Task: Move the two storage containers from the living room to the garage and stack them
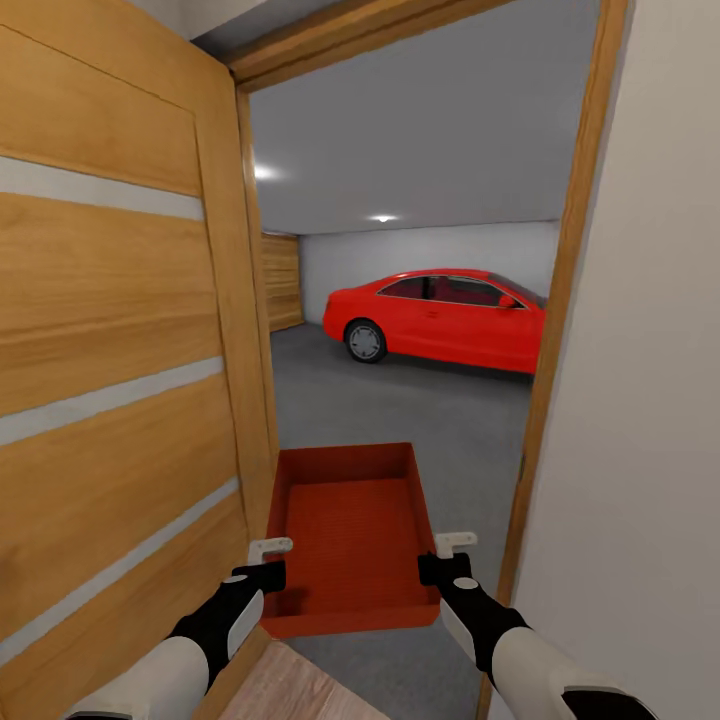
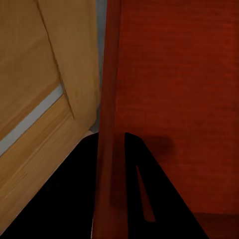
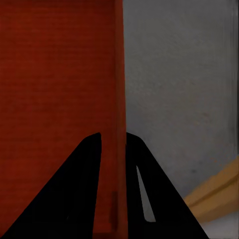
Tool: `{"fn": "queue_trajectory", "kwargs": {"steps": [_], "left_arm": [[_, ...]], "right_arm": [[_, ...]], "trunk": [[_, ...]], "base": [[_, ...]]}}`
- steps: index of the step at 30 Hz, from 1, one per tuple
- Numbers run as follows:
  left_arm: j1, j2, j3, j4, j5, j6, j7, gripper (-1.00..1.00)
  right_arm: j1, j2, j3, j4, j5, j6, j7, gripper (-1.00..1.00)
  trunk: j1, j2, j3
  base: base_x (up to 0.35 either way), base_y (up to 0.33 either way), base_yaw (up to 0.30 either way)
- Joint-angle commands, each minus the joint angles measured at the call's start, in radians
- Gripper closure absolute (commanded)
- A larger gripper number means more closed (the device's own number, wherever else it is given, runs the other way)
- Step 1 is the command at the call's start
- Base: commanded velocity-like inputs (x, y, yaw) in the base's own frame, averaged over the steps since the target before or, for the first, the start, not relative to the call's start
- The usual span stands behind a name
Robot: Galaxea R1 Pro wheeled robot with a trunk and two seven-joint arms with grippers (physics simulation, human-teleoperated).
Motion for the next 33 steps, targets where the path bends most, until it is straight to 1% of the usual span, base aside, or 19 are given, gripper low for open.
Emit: {"fn": "queue_trajectory", "kwargs": {"steps": [1,33], "left_arm": [[-0.001,0.001,0.027,-0.024,-0.011,-0.02,0.028,1.0],[-0.001,0.001,0.027,-0.024,-0.011,-0.02,0.028,1.0]], "right_arm": [[-0.001,0.001,-0.001,0.004,-0.001,-0.003,0.013,1.0],[-0.001,0.001,-0.001,0.004,-0.001,-0.002,0.013,1.0]], "trunk": [[0.001,-0.001,-0.002],[0.001,-0.001,-0.002]], "base": [[0.246,0.216,-0.246],[0.246,0.216,-0.246]]}}
